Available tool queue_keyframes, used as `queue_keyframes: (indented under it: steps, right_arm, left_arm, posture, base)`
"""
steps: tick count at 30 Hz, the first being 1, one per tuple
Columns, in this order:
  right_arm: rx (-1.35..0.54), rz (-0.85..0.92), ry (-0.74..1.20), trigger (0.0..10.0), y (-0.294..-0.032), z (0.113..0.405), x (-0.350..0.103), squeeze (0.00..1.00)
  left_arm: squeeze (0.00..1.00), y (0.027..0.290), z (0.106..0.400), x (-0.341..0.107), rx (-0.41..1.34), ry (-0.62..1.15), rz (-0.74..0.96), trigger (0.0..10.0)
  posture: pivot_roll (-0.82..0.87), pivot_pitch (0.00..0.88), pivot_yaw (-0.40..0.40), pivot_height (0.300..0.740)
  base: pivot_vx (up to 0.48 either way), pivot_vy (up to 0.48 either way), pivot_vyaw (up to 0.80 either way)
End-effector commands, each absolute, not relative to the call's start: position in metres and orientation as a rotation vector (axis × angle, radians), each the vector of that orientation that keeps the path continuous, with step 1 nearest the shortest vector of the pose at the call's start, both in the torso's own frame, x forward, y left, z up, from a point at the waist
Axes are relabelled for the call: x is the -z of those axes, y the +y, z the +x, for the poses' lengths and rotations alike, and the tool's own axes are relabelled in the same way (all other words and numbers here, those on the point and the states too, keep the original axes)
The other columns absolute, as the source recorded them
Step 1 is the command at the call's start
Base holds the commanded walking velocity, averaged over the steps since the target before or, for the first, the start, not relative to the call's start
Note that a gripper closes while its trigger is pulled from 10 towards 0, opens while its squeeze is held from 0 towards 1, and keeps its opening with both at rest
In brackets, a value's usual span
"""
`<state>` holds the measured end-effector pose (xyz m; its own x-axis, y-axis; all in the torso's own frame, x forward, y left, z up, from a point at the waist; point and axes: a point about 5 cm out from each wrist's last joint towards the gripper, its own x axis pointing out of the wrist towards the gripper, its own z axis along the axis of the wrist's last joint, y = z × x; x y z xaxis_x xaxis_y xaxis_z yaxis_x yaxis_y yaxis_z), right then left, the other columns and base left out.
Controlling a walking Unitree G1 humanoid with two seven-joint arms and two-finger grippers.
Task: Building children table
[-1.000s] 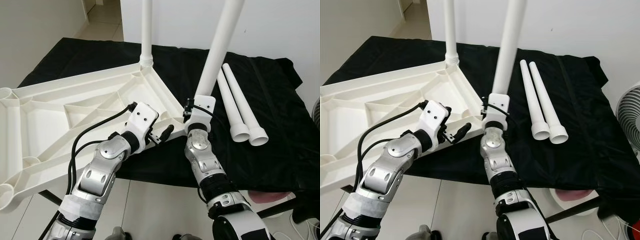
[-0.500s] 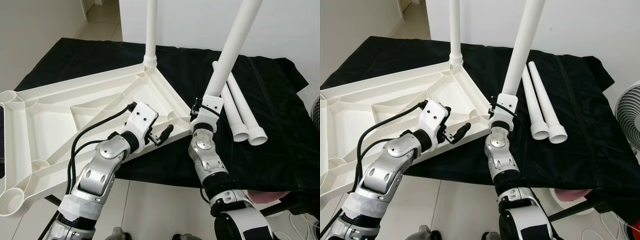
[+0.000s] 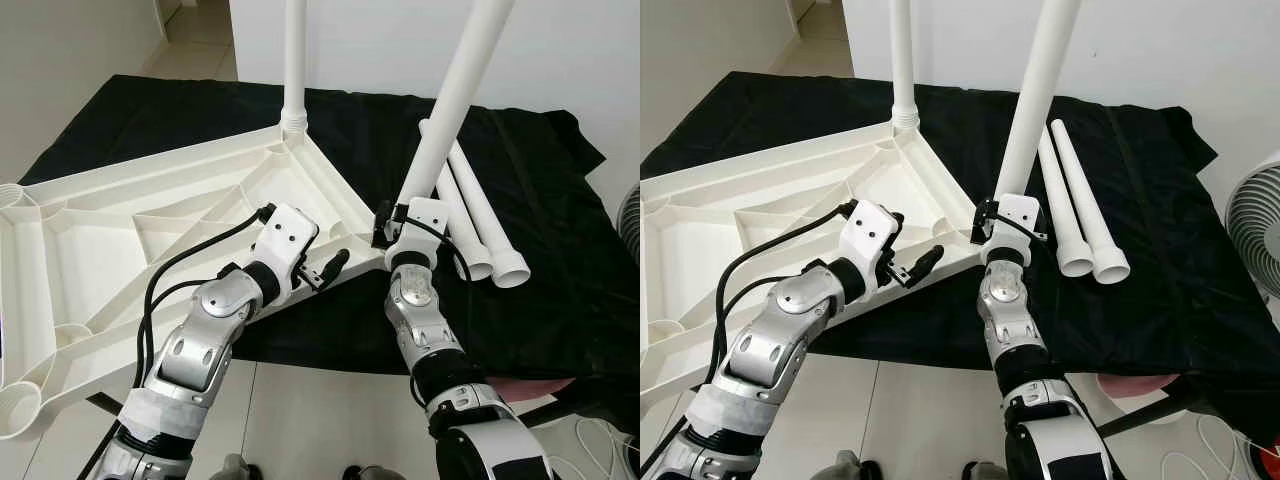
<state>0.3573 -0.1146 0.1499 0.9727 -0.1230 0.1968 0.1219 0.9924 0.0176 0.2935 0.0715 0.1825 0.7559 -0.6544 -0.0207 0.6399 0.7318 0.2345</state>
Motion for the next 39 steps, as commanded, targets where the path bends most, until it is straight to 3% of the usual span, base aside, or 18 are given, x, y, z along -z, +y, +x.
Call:
queue_keyframes:
  steps: [1,6,13,27,39]
  right_arm:
    - [0.058,0.011,-0.216,10.0,-0.115,0.36,-0.154,0.0]
    - [0.01,0.006,-0.232,10.0,-0.118,0.36,-0.157,0.0]
    - [-0.304,-0.075,-0.184,10.0,-0.14,0.368,-0.164,0.0]
    - [-0.609,-0.221,-0.108,10.0,-0.159,0.37,-0.171,0.0]
    - [-0.702,-0.246,-0.049,10.0,-0.163,0.372,-0.168,0.0]
  left_arm:
    - [0.0,0.067,0.293,-0.179,0.718,-0.055,0.243,10.0]
    - [0.0,0.064,0.292,-0.177,0.732,-0.049,0.247,10.0]
    - [0.0,0.038,0.279,-0.167,0.88,-0.044,0.311,10.0]
    - [0.0,0.025,0.277,-0.172,0.928,-0.071,0.324,10.0]
    - [0.0,0.017,0.278,-0.17,0.945,-0.066,0.326,10.0]
  posture:
    - [-0.07,0.061,0.014,0.74]
    - [-0.08,0.056,0.015,0.74]
    - [-0.09,0.07,0.02,0.74]
    - [-0.09,0.08,0.026,0.74]
    - [-0.09,0.082,0.027,0.74]
  base:
    - [0.0,0.0,0.0]
    - [0.0,0.0,0.0]
    - [0.0,0.0,0.0]
    - [0.0,0.0,0.0]
    - [0.0,0.0,0.0]
